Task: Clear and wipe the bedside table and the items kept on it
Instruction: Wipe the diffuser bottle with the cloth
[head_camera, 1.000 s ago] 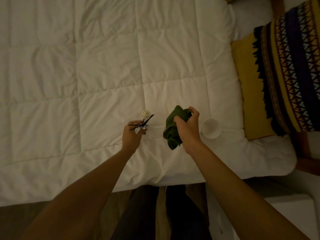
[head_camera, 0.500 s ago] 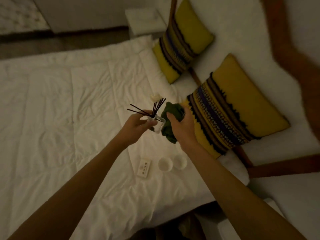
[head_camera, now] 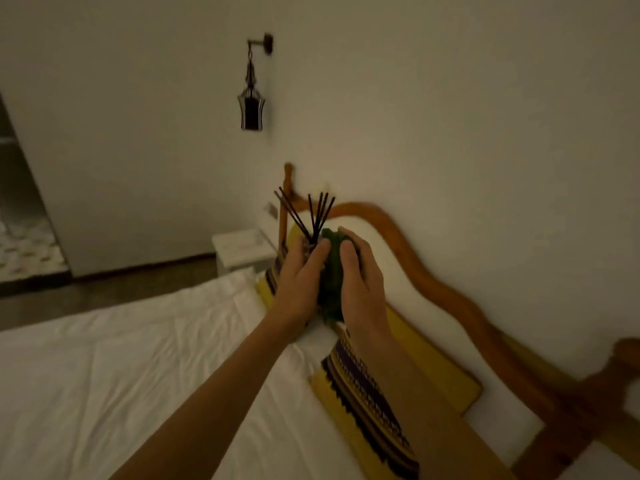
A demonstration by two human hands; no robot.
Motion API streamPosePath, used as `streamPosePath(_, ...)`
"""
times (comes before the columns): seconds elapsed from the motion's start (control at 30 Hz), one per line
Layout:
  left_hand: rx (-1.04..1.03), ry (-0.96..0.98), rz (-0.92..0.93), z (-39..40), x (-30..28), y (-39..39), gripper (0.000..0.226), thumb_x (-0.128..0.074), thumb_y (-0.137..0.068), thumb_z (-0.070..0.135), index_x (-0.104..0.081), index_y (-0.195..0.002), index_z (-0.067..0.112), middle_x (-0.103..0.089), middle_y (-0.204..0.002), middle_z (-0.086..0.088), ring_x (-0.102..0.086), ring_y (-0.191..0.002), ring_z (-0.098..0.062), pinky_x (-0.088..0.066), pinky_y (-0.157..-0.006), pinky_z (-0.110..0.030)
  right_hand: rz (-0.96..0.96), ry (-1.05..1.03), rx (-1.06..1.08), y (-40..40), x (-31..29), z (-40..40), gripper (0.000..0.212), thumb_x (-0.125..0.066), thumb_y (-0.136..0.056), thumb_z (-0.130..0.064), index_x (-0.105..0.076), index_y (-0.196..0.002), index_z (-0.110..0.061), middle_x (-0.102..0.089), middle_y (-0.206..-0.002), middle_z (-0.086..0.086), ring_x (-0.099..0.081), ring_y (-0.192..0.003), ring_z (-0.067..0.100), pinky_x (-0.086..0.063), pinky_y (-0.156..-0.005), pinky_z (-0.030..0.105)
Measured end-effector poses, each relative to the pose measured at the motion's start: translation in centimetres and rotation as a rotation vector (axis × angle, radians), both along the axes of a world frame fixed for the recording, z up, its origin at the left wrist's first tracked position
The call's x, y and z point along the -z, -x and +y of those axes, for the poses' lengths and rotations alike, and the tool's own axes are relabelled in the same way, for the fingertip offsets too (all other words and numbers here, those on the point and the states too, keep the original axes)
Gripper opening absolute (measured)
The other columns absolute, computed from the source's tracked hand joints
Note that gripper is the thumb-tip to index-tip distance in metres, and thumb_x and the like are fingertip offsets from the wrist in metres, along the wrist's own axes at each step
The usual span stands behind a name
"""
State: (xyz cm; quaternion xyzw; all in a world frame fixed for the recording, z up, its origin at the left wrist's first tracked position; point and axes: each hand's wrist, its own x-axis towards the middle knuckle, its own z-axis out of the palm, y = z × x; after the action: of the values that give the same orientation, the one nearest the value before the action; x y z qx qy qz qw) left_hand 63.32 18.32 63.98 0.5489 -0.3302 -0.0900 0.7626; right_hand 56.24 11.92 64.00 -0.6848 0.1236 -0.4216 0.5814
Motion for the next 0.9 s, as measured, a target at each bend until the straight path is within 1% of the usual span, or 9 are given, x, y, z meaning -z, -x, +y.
streamPosePath(0.13, -0.097, 0.025, -0.088, -1.5, -4.2, 1.7, 0.057, -0.030, -0.102, 0.051, -0.061, -0.104, 0.003, -0.068, -0.100, -0.018, -0.067, -0.093, -0.032, -0.058, -0.078, -0.042, -0.042, 0.120, 0.075, 1.4, -3.3, 0.2, 0.022, -0.044, -0.101, -0.055, -0.044, -0.111, -0.075, -0.054, -0.103, -0.053, -0.055, -0.098, -0.025, -0.048, -0.073, 0.002)
streamPosePath(0.2, -0.181, -0.001, -0.209, -1.8, -5.6, 2.4, 0.064, -0.023, -0.100, 0.052, -0.059, -0.101, -0.001, -0.065, -0.094, -0.022, -0.064, -0.087, -0.036, -0.055, -0.078, -0.048, -0.069, 0.117, 0.108, 1.8, -4.3, 0.1, 0.019, -0.042, -0.103, -0.050, -0.044, -0.107, -0.069, -0.052, -0.098, -0.056, -0.053, -0.092, -0.029, -0.041, -0.066, -0.004)
streamPosePath(0.33, -0.176, 0.065, -0.389, -1.8, -7.4, 3.7, 0.051, -0.026, -0.105, 0.039, -0.055, -0.098, -0.002, -0.065, -0.087, -0.021, -0.063, -0.077, -0.027, -0.056, -0.064, -0.028, -0.073, -0.038, 0.108, 2.0, -6.0, -1.7, 0.017, -0.041, -0.105, -0.045, -0.055, -0.107, -0.054, -0.069, -0.096, -0.028, -0.068, -0.090, -0.003, -0.055, -0.066, 0.012)
streamPosePath(0.43, -0.139, 0.064, -0.460, -1.3, -8.5, 4.2, 0.044, -0.024, -0.108, 0.029, -0.051, -0.089, 0.000, -0.056, -0.077, -0.020, -0.054, -0.066, -0.026, -0.047, -0.057, -0.029, -0.005, -0.242, -0.024, 2.2, -8.0, -2.6, 0.024, -0.047, -0.105, -0.035, -0.069, -0.113, -0.028, -0.075, -0.102, 0.000, -0.072, -0.095, 0.022, -0.059, -0.086, 0.041)
streamPosePath(0.5, -0.133, 0.076, -0.443, -1.4, -9.2, 4.6, 0.042, -0.026, -0.109, 0.026, -0.047, -0.082, 0.002, -0.050, -0.070, -0.013, -0.047, -0.058, -0.019, -0.043, -0.053, -0.027, -0.021, -0.352, -0.047, 2.5, -9.5, -2.3, 0.025, -0.052, -0.103, -0.033, -0.071, -0.108, -0.018, -0.073, -0.099, 0.010, -0.071, -0.092, 0.028, -0.057, -0.086, 0.044)
streamPosePath(0.67, -0.329, 0.070, -0.416, -2.2, -11.8, 3.9, 0.039, -0.029, -0.107, 0.019, -0.049, -0.081, -0.002, -0.050, -0.067, -0.007, -0.046, -0.057, 0.003, -0.041, -0.055, -0.015, -0.162, -0.187, 0.114, 2.6, -9.9, 0.4, 0.011, -0.042, -0.105, -0.041, -0.049, -0.113, -0.040, -0.063, -0.108, -0.010, -0.064, -0.098, 0.008, -0.053, -0.072, 0.026)
streamPosePath(0.77, -0.312, 0.017, -0.463, -2.1, -13.0, 3.9, 0.035, -0.030, -0.106, 0.016, -0.045, -0.075, 0.008, -0.046, -0.065, 0.001, -0.046, -0.057, 0.005, -0.039, -0.057, -0.011, -0.142, -0.097, 0.213, 2.7, -10.3, 1.1, 0.012, -0.037, -0.107, -0.041, -0.041, -0.118, -0.040, -0.059, -0.106, -0.013, -0.061, -0.096, 0.004, -0.052, -0.073, 0.024)
streamPosePath(0.83, -0.259, 0.024, -0.448, -1.9, -13.1, 4.3, 0.037, -0.031, -0.105, 0.017, -0.042, -0.071, 0.011, -0.046, -0.060, 0.006, -0.046, -0.055, 0.005, -0.040, -0.058, -0.006, -0.091, -0.092, 0.261, 2.8, -12.0, 0.3, 0.015, -0.039, -0.106, -0.039, -0.050, -0.113, -0.031, -0.064, -0.101, -0.007, -0.065, -0.092, 0.011, -0.055, -0.074, 0.031)
streamPosePath(0.9, -0.210, 0.037, -0.408, -1.8, -13.1, 4.7, 0.039, -0.032, -0.105, 0.018, -0.039, -0.067, 0.014, -0.046, -0.053, 0.012, -0.048, -0.054, 0.006, -0.039, -0.057, -0.001, -0.021, -0.221, 0.183, 2.9, -13.9, -0.8, 0.023, -0.047, -0.103, -0.034, -0.063, -0.109, -0.020, -0.070, -0.103, 0.006, -0.068, -0.096, 0.025, -0.058, -0.088, 0.048)
